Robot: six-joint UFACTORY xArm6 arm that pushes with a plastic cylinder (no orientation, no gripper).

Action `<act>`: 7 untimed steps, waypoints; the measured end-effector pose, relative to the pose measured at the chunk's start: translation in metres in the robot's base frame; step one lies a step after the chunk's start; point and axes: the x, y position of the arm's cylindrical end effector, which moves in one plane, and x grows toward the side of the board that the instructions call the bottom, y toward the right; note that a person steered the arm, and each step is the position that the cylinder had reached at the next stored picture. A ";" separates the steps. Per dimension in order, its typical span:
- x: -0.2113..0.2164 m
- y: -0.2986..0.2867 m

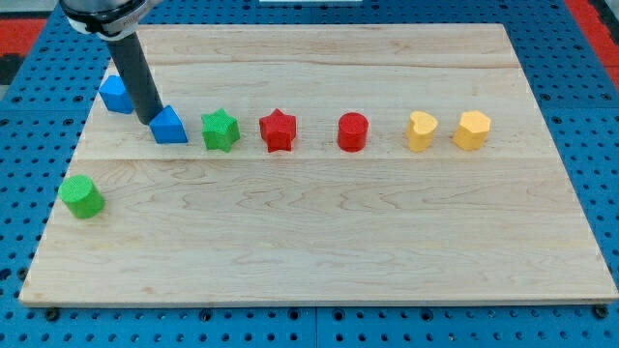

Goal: Slide the blue cube towards blue triangle

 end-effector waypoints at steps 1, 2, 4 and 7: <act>0.004 0.000; 0.004 -0.001; 0.004 0.000; -0.007 -0.089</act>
